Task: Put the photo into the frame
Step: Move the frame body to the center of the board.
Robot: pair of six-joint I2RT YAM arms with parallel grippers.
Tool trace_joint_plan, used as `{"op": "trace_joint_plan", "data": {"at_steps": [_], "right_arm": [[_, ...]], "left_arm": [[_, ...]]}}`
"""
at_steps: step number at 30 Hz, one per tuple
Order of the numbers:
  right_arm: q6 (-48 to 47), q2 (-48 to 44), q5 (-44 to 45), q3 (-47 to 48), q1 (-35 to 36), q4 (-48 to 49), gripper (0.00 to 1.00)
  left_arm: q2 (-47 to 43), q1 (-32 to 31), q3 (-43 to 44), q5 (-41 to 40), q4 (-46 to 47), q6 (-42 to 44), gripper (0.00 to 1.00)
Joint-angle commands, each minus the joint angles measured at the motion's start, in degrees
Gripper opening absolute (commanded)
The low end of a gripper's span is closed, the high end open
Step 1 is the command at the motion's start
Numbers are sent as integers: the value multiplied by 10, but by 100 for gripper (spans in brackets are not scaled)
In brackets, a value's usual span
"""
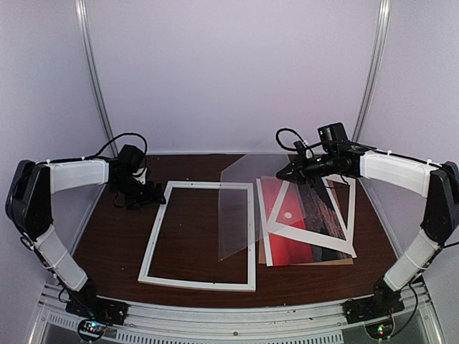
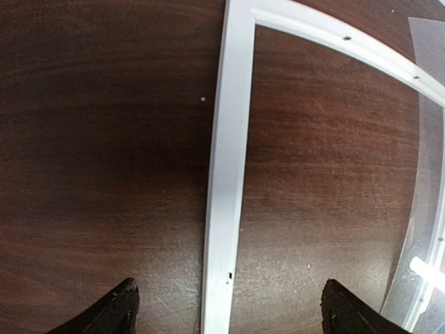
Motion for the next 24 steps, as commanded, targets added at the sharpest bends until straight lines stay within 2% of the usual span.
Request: {"op": "trace_joint_plan", "data": {"at_steps": [1, 12, 24], "right_arm": [[18, -19, -1, 29, 9, 22, 0], [17, -27, 6, 72, 20, -2, 0], [-1, -8, 13, 131, 38, -43, 0]], "left_arm": [[26, 12, -13, 23, -2, 17, 92], [72, 14, -24, 86, 34, 4, 91], [49, 3, -91, 150, 107, -45, 83]]}}
